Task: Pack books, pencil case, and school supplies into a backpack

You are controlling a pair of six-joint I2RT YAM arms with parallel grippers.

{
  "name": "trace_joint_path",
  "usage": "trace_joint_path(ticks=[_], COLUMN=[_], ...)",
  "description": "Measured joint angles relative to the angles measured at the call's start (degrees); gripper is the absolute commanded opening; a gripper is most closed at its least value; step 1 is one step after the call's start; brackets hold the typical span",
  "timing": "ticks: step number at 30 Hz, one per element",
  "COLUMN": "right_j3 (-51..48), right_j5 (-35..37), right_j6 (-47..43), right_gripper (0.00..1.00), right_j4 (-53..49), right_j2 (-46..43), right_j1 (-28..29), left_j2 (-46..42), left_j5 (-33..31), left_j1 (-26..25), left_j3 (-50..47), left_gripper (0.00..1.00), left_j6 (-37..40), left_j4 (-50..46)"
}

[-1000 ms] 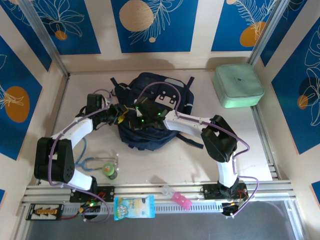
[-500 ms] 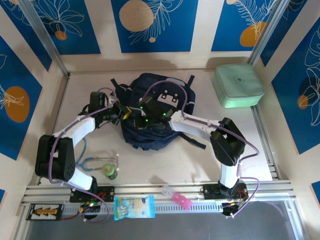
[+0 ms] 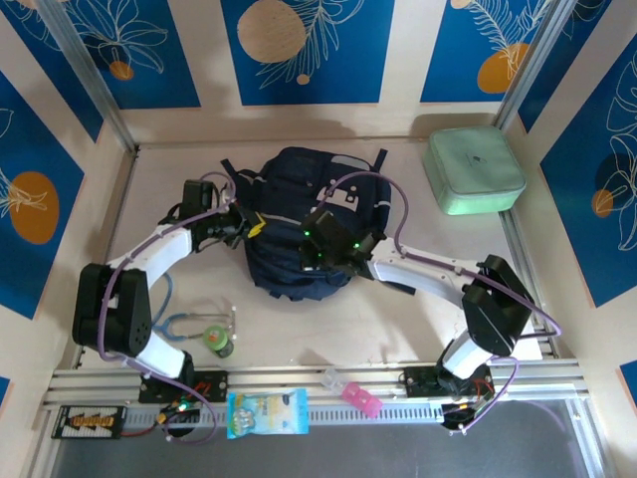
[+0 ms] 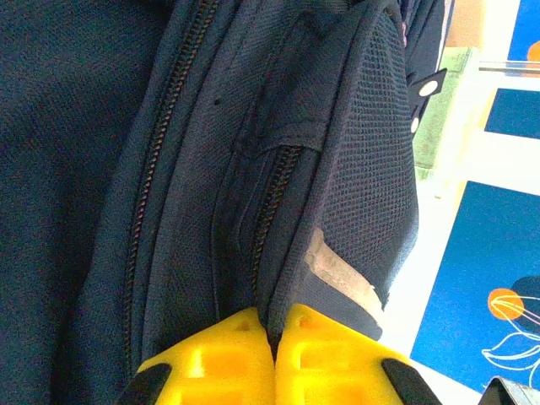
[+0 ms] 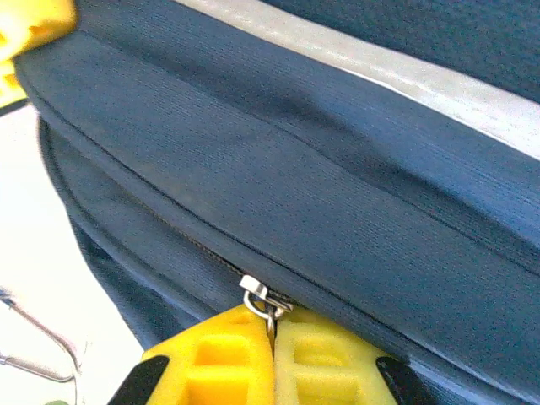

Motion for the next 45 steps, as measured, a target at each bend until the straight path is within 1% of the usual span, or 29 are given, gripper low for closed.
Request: trace_joint_path(ticks=[4,11,13,14,15,16,19,22,25,29,31,34,37,40,45], right_j3=[-1.2,-1.29,-0.55,0.11,0.66,1.16,2.71,4.63,7.21,11.19,13.14,15.5,17.11,17.99,19.78], right_j5=[1.97,2.27,1.51,0.72,-0.11,-0.79,-3.5,-6.47,-9.55,-12.74,-13.97,-15.41,-16.2,-16.68,-18.4], right_j6=[2.38,6.6,6.32,5.99,5.46,4.96,3.54,2.86,2.21,1.55,1.49,0.87,0.22,-0.48,-1.73], right_gripper=[0.04,0.04,0.04,0.04,0.04,0.04,0.04,0.04,0.04,0.04,0.04,0.04,0.04,0.04,0.04], right_j4=[-3.15,-7.91,-7.85,-7.69,-7.48,-7.37,-6.97,-6.05,-4.81,-3.58,-3.54,-3.65,-3.82,-4.17,-5.11], right_j2=[-1.95,-2.34,-1.46,-0.68,0.07,0.68,2.67,4.7,7.15,10.58,11.98,13.03,13.29,13.46,15.1], right_j1=[-0.72,-2.08,-2.08,-2.08,-2.08,-2.08,-2.08,-2.08,-2.08,-2.34,-2.56,-2.73,-2.84,-3.06,-3.1], left_j2=[1.18,3.87,5.07,5.6,5.95,6.08,6.03,5.2,3.15,-1.68,-3.82,-5.64,-5.7,-5.66,-4.17], left_j5=[0.0,-1.27,-1.95,-2.51,-3.5,-4.59,-6.71,-7.56,-7.43,-4.2,-2.51,-1.33,-1.03,-1.14,-1.66], left_j1=[0.02,0.13,0.17,0.26,0.42,0.79,3.48,6.47,7.96,7.72,7.3,5.51,3.08,0.92,-1.49], left_j3=[1.33,4.24,6.21,7.19,8.11,8.85,10.54,10.62,10.27,7.39,5.29,2.54,1.18,0.9,0.85], left_gripper=[0.0,0.01,0.16,0.31,0.43,0.48,0.58,0.64,0.68,0.68,0.66,0.57,0.54,0.48,0.36], left_j6=[0.09,1.66,2.89,3.82,4.5,5.01,6.64,7.91,9.01,8.61,7.45,5.27,3.08,1.31,-1.36], left_j4=[-0.09,-1.27,-2.62,-3.3,-3.98,-4.2,-5.03,-6.36,-8.2,-7.8,-6.91,-5.46,-4.35,-3.17,-0.46])
